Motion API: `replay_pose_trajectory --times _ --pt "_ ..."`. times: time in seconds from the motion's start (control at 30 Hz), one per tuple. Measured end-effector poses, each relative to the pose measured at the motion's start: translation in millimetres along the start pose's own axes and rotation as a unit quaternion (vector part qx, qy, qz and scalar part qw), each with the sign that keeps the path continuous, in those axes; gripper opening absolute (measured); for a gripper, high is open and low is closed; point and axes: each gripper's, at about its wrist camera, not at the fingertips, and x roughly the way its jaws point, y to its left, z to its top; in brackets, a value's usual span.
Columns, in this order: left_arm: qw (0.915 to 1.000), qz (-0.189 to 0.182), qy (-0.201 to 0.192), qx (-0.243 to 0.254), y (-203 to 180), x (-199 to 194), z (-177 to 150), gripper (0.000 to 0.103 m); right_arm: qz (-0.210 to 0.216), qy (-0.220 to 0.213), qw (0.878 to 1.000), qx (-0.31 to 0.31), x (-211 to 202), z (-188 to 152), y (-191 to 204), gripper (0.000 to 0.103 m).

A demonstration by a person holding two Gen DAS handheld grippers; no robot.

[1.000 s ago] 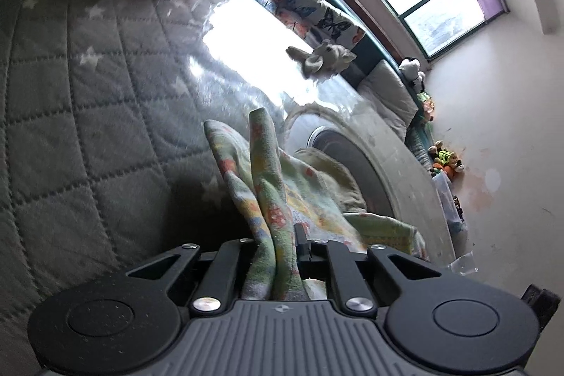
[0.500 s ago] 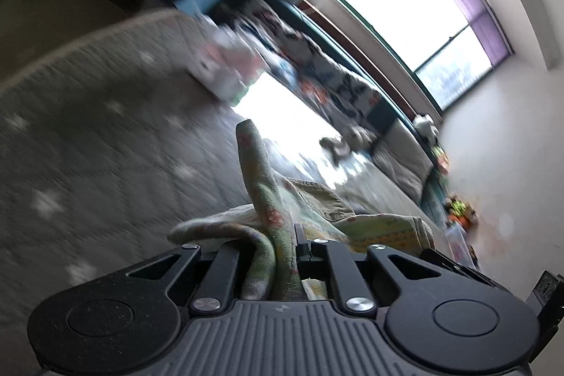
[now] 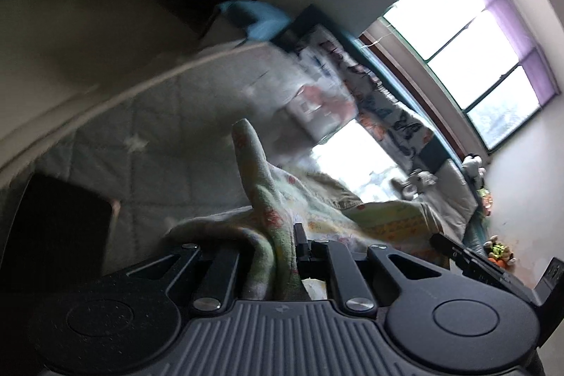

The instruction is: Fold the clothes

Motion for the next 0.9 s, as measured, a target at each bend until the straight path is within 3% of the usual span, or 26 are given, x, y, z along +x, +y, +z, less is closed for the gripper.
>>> replay_pose_trajectory --times 0.13,0.23,0.27,0.37,0.47,0.73,0.9 --pt "0.9995 0.020 0.024 -0.008 11.6 10.9 -12.0 0.011 -0.010 0.040 0.999 -0.010 18.1 -13.8 2.9 0.007" --pt "0.9989 0.032 0.032 -0.010 16.1 12.6 -14.7 0.017 -0.031 0.061 0.998 -0.015 22.1 -19.4 -1.9 0.011" --pt "0.9989 0.033 0.032 -0.010 16.7 12.3 -14.6 0.021 -0.035 0.064 0.997 -0.015 22.2 -20.2 -4.1 0.012" --pt "0.9987 0.041 0.029 -0.002 15.2 9.1 -14.0 0.048 -0.048 0.064 0.997 -0.010 20.2 -19.0 -9.2 0.013" --pt "0.9985 0.050 0.017 0.013 11.8 2.3 -12.3 0.052 -0.039 0.056 0.998 -0.006 19.9 -14.1 -9.1 0.013" --pt "0.9985 0.050 -0.015 0.018 1.8 -5.1 3.5 0.051 0.018 0.059 0.998 -0.001 45.2 -5.3 6.8 0.013" --pt "0.9988 0.042 -0.015 0.020 -8.4 5.6 13.4 0.048 0.050 0.065 0.997 0.000 64.4 -1.7 19.4 0.013"
